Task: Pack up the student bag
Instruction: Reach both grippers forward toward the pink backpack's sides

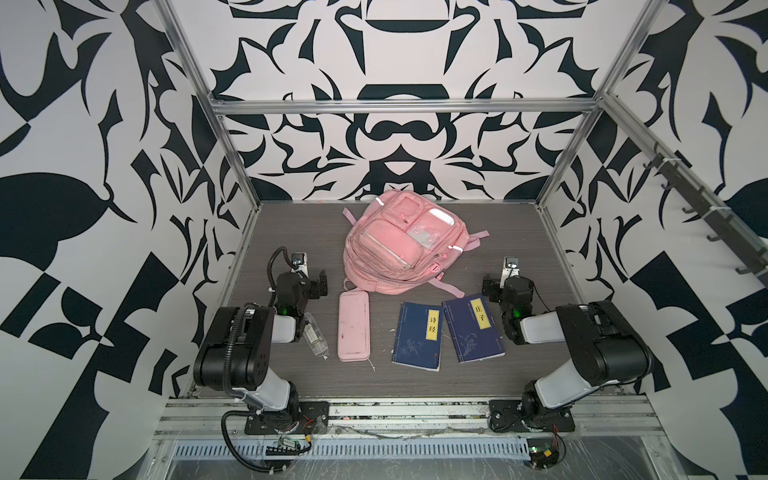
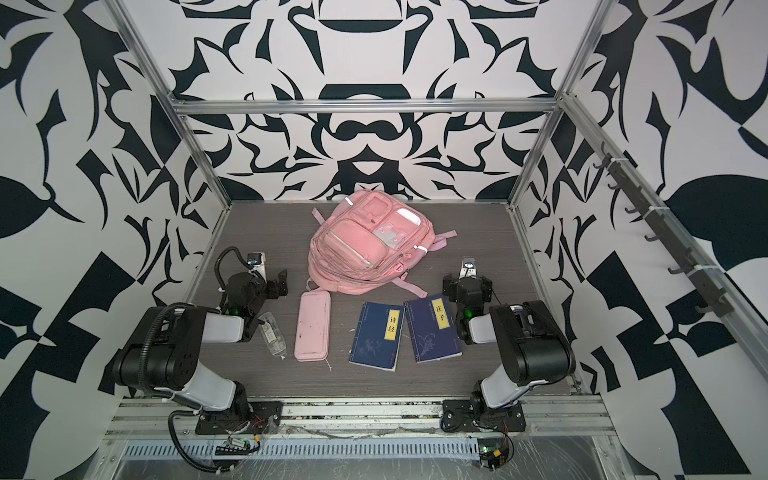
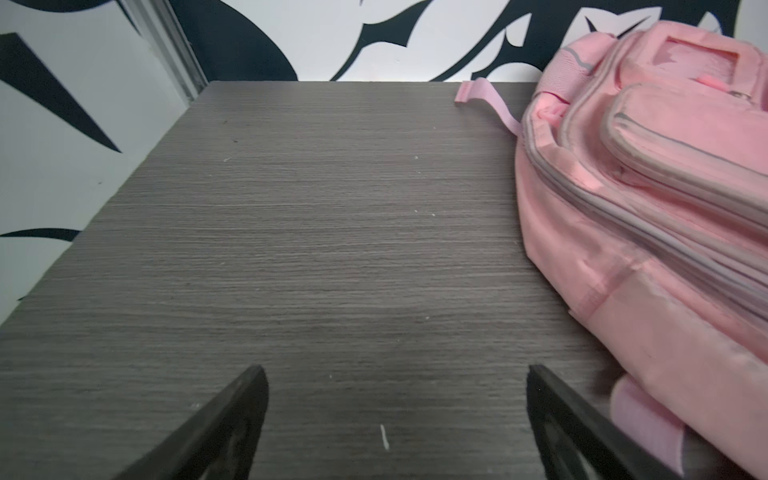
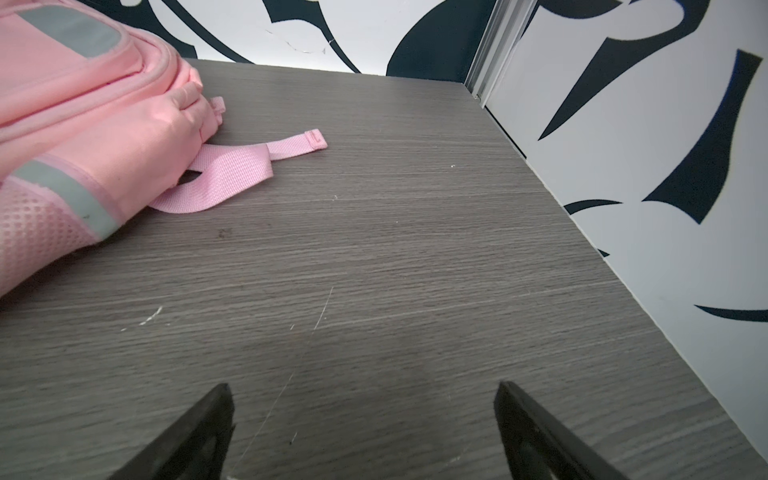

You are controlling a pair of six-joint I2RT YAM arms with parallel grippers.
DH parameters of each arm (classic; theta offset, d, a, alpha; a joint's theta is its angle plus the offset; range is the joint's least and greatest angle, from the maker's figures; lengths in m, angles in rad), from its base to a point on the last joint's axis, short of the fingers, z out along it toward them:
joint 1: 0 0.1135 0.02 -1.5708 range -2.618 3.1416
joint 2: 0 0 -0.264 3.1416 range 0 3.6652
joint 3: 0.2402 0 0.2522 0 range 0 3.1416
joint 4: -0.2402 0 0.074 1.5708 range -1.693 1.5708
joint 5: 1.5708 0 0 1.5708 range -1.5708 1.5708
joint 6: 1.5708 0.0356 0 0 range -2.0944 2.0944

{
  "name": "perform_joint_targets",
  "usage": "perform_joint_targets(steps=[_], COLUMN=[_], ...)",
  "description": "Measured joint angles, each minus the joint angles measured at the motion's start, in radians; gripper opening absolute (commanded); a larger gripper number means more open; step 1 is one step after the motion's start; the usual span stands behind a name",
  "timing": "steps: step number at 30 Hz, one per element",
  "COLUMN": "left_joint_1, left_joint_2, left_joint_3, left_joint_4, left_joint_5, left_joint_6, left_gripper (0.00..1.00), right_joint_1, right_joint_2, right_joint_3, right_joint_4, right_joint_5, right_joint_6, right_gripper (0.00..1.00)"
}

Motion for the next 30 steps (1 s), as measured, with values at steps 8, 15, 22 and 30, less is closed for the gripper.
perform_joint_targets(steps=[8, 15, 22, 30], left_joint_1=[-0.08, -0.127, -0.13, -0.232], left_joint_2=[-0.194, -0.496, -0.488, -0.329], left_joint_3=[-0.1, -0.006, 0.323, 0.414], left_joint_4=[0.022, -0.187, -0.605, -0.826], left_joint_5=[-0.181, -0.27, -0.106, 0.174], left_joint_6=[0.0, -0.146, -0.401, -0.632], left_gripper=[0.99, 0.99, 0.99, 0.94], right_joint_1=[0.126, 0.144, 0.184, 0.269], right_joint_2=[-0.184, -0.25, -0.232, -0.111], right_joint_3=[0.095, 0.531, 0.608, 0.605], right_joint_4=[-0.26, -0.832, -1.087, -1.106], right_joint_5=[0.257, 0.396, 0.186, -0.194], right_joint_6=[0.013, 0.26, 0.365, 0.406], right_gripper=[1.0, 1.0, 1.0, 0.92])
